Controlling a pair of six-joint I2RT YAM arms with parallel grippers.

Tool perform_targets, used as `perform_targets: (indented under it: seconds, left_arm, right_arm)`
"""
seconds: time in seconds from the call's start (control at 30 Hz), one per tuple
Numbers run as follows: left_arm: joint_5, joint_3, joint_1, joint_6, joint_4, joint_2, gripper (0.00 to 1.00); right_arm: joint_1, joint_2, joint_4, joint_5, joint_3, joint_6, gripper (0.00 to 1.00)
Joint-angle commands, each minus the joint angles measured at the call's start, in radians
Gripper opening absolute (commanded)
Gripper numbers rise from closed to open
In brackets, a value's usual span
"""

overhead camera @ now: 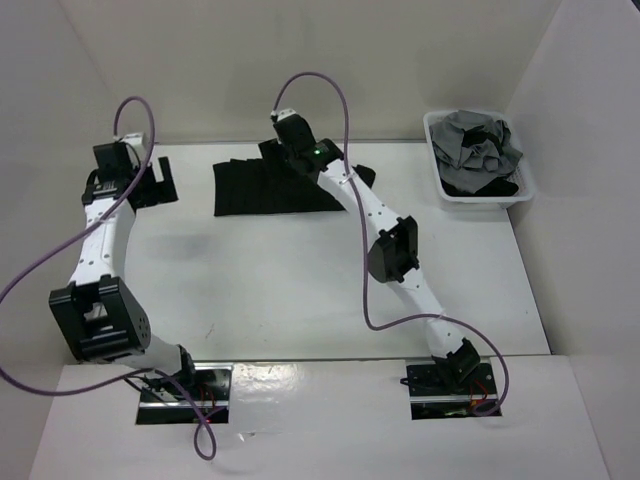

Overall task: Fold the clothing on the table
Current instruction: Fold the skirt

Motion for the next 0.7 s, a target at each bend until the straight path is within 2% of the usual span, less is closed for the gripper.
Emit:
perform_targets:
  seconds: [0.0, 0.17, 0.4, 0.67]
  left_arm:
    - [0.053, -0.106, 0.086, 0.078, -0.068, -0.083, 1.00]
    - [0.169, -0.217, 0.186, 0.105, -0.093, -0.192, 1.00]
    - [0.178, -0.312, 0.232, 0.128, -0.102, -0.338, 1.00]
    - [0.198, -0.322, 0.291, 0.137, -0.112, -0.361, 1.00]
  right_arm:
    - [-0.020, 0.111, -0.002, 0.107, 0.103, 0.029, 0.98]
    - [-0.020, 0.211, 0.007, 0.169, 0.201, 0.029, 0.98]
    - [-0.039, 0.299, 0.018, 0.178, 0.286, 0.029, 0.98]
    - [-0.039, 0.371, 0.000, 0.069, 0.304, 0.038, 0.98]
